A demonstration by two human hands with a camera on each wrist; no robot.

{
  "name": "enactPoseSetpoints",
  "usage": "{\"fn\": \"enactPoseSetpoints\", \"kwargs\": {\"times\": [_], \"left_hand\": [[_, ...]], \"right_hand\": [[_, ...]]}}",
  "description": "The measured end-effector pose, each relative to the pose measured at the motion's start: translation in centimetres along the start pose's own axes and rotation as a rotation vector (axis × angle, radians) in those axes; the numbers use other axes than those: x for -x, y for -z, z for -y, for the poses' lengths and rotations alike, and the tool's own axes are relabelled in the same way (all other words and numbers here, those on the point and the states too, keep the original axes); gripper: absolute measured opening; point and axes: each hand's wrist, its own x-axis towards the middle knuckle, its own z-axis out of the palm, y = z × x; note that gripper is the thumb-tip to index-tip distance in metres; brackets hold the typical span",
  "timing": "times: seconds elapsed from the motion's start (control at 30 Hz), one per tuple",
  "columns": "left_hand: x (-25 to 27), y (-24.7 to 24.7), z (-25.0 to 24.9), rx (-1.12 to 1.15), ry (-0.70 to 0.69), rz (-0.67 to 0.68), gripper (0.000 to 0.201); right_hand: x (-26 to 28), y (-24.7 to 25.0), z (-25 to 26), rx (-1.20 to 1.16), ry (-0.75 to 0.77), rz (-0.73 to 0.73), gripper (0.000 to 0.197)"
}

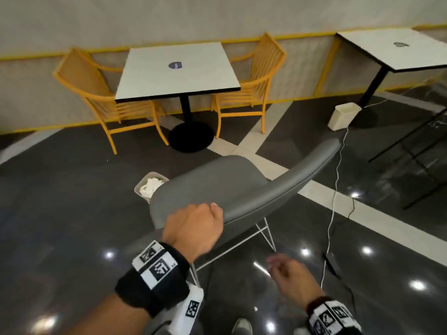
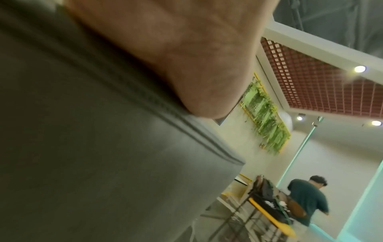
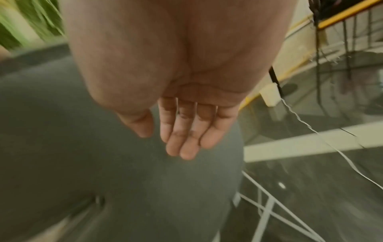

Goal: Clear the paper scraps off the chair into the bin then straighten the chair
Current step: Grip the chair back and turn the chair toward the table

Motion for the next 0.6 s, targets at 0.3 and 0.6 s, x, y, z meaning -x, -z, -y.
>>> {"fn": "enactPoseSetpoints", "kwargs": {"times": [0.3, 0.6], "left_hand": [[0.0, -1.4, -2.8, -0.085, 0.157, -0.205, 0.055], [-1.6, -1.1, -3.2, -0.097, 0.149, -0.275, 0.050]], "right_hand": [[-5.6, 15.3, 9.9, 0.213, 0.550, -0.472, 0.015], [-15.3, 19.8, 9.1, 0.756, 0.427, -0.330, 0.059]]}}
